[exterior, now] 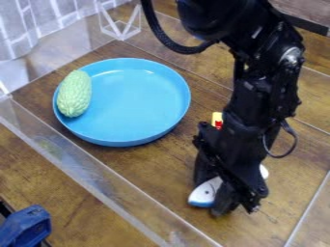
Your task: Put the white object in the blue tray
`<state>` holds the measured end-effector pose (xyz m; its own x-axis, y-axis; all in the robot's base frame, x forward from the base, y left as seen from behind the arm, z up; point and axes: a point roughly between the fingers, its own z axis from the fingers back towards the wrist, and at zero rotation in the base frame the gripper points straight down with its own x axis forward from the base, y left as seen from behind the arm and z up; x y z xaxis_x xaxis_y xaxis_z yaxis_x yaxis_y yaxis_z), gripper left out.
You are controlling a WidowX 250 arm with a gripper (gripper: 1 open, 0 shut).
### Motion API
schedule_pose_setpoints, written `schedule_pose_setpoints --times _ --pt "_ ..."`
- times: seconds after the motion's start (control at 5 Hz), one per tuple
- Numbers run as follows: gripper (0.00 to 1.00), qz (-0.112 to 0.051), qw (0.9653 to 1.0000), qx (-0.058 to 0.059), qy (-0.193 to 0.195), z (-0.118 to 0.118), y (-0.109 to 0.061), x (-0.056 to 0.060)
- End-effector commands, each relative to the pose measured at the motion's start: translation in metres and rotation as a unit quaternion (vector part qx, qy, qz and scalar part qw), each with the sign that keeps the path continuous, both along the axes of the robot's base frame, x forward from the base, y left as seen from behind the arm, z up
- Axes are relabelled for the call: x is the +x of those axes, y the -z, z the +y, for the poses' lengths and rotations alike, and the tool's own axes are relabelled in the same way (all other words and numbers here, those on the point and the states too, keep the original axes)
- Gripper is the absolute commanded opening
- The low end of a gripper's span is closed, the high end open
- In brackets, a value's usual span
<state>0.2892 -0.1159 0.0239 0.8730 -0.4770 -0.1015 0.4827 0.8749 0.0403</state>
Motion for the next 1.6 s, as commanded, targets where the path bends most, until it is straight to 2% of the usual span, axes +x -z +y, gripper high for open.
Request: schedule_pose_setpoints --times 0.0,0.2,0.4,0.6,1.4 --pt "0.0 -0.04 0.9992 -0.005 -0.007 0.005 -0.038 0.014" --pt "0.0 -0.042 0.9989 0.016 -0.013 0.014 -0.066 0.019" --pt "0.0 -0.051 0.9977 0.038 -0.024 0.032 -0.103 0.026" --pt "0.0 -0.055 0.9971 0.042 -0.033 0.034 -0.108 0.022" --pt "0.0 -0.063 0.9953 0.033 -0.065 0.052 -0.114 0.013"
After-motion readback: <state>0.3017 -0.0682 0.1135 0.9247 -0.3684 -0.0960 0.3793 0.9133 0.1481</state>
